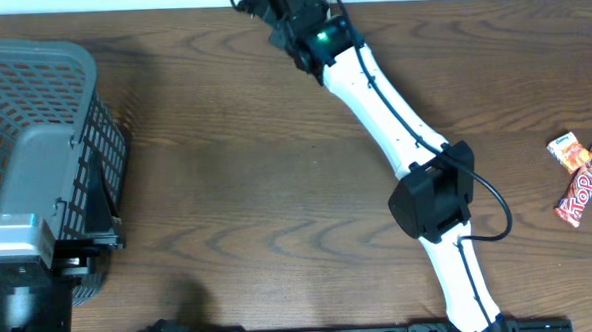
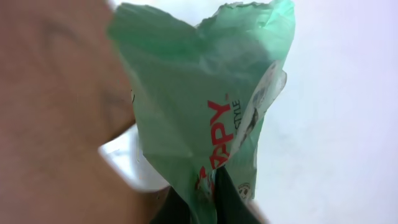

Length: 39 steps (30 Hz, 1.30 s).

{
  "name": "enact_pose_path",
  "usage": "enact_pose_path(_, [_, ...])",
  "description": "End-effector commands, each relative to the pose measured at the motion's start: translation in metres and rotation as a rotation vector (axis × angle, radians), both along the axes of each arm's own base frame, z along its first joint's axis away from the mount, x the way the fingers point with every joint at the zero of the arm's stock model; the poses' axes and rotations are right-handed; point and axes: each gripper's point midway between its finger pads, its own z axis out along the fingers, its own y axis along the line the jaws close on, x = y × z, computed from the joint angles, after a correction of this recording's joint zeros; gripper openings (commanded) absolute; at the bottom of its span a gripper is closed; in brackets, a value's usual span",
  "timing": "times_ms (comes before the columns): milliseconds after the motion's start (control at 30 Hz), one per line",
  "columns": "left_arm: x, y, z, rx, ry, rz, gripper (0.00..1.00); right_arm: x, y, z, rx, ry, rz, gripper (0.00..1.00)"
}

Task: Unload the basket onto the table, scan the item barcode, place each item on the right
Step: 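Raise the wipes pack up in front of the scanner, then carry the wipes pack to the table's right edge and release it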

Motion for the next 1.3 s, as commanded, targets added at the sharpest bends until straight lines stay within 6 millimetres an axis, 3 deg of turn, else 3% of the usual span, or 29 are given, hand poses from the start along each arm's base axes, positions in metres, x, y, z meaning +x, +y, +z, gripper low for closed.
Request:
enact_pose_path(0, [0.003, -0.003, -0.001, 0.000, 0.004, -0.013, 0.86, 0.022, -0.018, -0.006, -0.096, -0.055, -0.015, 0.01])
enact_pose_path(333, [0.012, -0.007, -0.004, 0.008, 0.024, -0.013, 0.86, 0.064, -0.027, -0.082, -0.138, -0.067, -0.003, 0.01])
enact_pose_path(700, [0.062, -0.025, -0.029, 0.054, 0.150, -0.009, 0.86, 0.079, -0.006, -0.100, -0.085, -0.137, 0.049, 0.01])
enact_pose_path(800, [0.075, -0.029, -0.036, 0.070, 0.182, -0.008, 0.86, 0.077, -0.005, -0.109, -0.077, -0.112, 0.048, 0.01])
enact_pose_path(867, [0.081, -0.032, -0.040, 0.076, 0.199, -0.008, 0.86, 0.068, -0.008, -0.127, -0.081, -0.034, 0.041, 0.01])
enact_pose_path(1000, [0.083, -0.032, -0.041, 0.078, 0.204, -0.008, 0.86, 0.054, -0.016, -0.148, -0.120, 0.066, 0.033, 0.01])
enact_pose_path(1100, [0.082, -0.032, -0.040, 0.076, 0.200, -0.008, 0.86, 0.047, -0.018, -0.149, -0.149, 0.093, 0.022, 0.01])
enact_pose_path(1267, [0.082, -0.032, -0.040, 0.076, 0.199, -0.008, 0.86, 0.018, -0.006, -0.133, -0.128, 0.174, 0.033, 0.01])
